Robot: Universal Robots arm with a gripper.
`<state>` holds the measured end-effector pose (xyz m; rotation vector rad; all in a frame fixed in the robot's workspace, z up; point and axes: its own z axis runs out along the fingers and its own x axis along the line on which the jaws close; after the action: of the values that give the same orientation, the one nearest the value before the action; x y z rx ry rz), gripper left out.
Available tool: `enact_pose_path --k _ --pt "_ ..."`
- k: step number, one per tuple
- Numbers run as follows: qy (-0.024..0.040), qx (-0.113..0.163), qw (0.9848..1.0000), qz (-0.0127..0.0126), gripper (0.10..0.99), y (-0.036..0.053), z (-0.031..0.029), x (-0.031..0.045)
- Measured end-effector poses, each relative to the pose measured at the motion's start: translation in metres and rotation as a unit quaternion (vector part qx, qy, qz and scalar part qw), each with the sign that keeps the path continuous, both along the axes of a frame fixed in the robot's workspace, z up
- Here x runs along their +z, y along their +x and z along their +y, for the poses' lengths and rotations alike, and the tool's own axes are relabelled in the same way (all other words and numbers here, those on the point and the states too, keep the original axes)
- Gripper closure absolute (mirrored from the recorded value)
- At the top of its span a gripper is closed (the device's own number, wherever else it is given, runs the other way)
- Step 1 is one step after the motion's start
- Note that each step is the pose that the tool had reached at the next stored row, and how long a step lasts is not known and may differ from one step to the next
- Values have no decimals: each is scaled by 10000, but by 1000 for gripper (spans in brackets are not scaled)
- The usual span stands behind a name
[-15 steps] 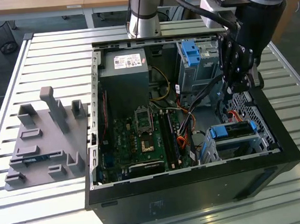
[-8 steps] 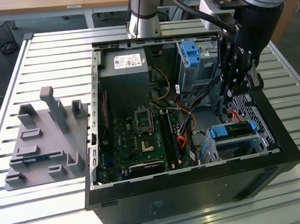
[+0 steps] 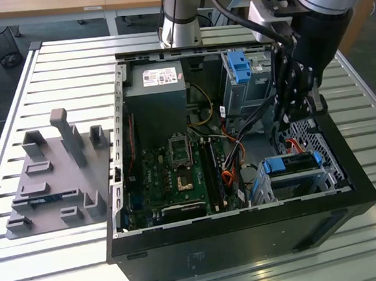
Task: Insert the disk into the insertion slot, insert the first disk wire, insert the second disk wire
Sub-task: 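Insert the second disk wire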
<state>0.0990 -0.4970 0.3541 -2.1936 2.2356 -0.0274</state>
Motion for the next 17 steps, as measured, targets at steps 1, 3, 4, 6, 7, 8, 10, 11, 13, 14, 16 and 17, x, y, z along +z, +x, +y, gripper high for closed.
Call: enact_pose_path --k 1,3,4,6,7,8,10,11,13,14,16,17 --pt "0 0 10000 0 839 0 1 -9" --pt "0 0 10000 0 839 0 2 -26" --pt "0 0 10000 0 839 0 3 -34" --pt "-1 -1 10000 0 839 0 6 -47" --pt "-4 -1 10000 0 839 1 8 -53" --pt "-12 -1 10000 0 839 2 12 -59" --pt "-40 0 10000 0 839 4 19 -70" --pt "-53 0 10000 0 839 4 22 -76" --pt "-85 0 10000 0 851 8 29 -87" --pt "-101 0 9999 0 914 10 35 -92" --pt "-114 0 9999 0 937 16 42 -101" --pt "-114 0 9999 0 937 18 44 -105"
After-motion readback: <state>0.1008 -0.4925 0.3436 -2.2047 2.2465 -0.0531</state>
